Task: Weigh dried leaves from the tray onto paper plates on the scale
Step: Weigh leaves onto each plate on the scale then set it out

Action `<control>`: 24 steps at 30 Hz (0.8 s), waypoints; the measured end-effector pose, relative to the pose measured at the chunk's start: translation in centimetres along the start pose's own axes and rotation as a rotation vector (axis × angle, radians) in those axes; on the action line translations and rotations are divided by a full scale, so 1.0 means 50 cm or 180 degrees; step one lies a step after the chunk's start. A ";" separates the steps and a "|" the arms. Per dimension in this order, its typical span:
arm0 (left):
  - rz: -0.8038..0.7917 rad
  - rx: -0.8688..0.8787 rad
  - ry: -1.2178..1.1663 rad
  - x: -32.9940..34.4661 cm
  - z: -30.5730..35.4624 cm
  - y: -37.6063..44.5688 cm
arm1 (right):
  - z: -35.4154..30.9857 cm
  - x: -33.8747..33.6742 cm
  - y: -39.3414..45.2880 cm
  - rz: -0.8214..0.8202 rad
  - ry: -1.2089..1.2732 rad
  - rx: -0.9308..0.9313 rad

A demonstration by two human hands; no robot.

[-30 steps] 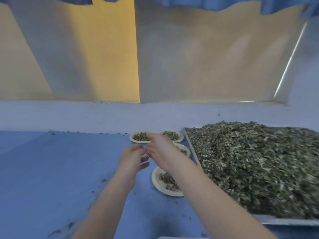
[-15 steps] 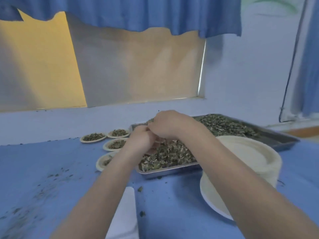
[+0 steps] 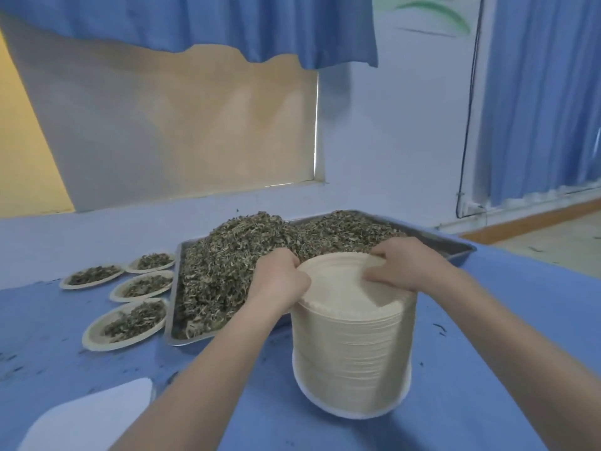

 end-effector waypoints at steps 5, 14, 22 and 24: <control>0.0094 0.0193 0.0236 -0.005 -0.001 0.017 | 0.022 -0.006 0.023 -0.0051 0.0231 0.0153; 0.0130 0.0298 0.0151 -0.061 0.035 0.026 | -0.011 -0.059 0.039 0.0386 0.0128 0.0271; 0.0913 -0.0111 -0.0046 -0.239 -0.053 -0.029 | -0.204 -0.063 0.019 0.0681 0.0335 -0.0296; 0.1142 -0.0299 0.0004 -0.297 -0.111 -0.068 | -0.281 -0.033 0.020 0.0600 0.0520 -0.0544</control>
Point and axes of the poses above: each hand's wrist, its own y-axis towards the middle knuckle, its own x-axis out of the palm, z = x × y, the point moved 1 cm from there along y, towards the middle knuckle, and after that the axes turned 1 degree about -z, right-handed, at the moved point
